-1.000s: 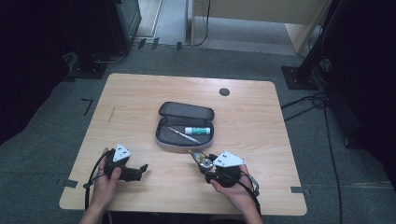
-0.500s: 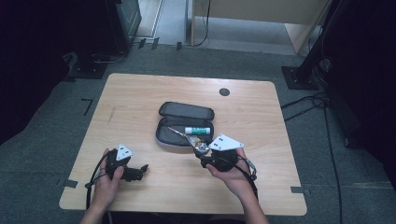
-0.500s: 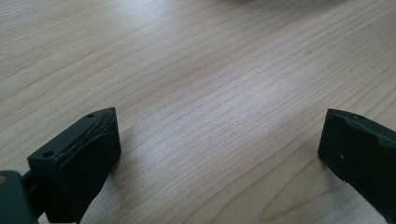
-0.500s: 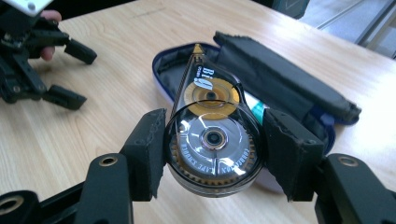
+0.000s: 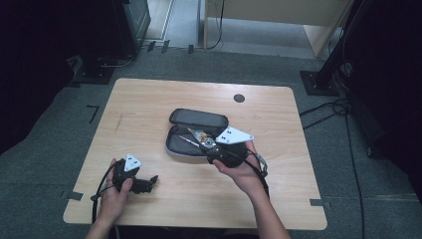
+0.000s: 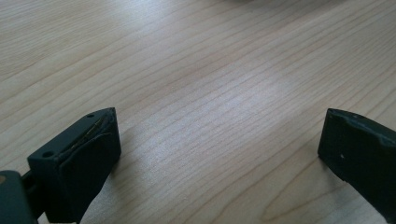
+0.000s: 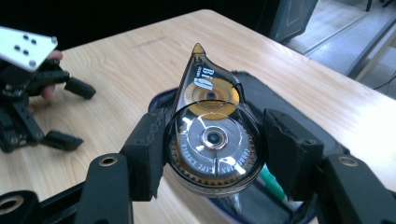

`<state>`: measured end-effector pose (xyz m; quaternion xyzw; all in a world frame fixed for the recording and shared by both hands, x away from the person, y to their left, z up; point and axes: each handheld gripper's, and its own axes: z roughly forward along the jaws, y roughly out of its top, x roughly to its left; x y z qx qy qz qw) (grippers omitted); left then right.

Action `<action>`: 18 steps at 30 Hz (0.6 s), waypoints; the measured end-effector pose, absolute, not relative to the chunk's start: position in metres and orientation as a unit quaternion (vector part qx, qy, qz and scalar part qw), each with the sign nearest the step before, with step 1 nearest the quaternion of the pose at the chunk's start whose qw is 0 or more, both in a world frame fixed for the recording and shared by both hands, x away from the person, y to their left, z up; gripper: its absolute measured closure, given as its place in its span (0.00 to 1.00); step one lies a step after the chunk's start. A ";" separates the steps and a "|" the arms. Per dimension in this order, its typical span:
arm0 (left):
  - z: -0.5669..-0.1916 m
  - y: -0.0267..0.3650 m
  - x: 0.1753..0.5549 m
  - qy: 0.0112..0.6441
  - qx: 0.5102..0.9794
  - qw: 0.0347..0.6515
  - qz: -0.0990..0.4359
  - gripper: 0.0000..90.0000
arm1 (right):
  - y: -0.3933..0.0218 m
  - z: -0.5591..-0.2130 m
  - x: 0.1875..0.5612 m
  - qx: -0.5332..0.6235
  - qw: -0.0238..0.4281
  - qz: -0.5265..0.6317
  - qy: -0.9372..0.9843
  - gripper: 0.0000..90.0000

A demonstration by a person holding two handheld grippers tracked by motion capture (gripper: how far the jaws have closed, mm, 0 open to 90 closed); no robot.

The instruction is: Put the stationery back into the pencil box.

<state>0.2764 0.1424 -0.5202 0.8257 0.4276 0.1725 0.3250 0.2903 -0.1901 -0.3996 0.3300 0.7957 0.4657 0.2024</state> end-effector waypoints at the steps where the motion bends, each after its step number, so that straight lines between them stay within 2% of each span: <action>1: -0.520 0.142 0.276 0.428 0.826 0.325 0.172 0.00 | -0.189 -0.398 0.293 0.328 0.202 0.466 0.796 0.47; 8: -0.520 0.142 0.277 0.426 0.827 0.324 0.172 0.00 | -0.176 -0.399 0.311 0.324 0.186 0.466 0.802 0.47; 18: -0.520 0.142 0.277 0.426 0.827 0.324 0.173 0.00 | -0.153 -0.431 0.336 0.329 0.157 0.437 0.822 0.46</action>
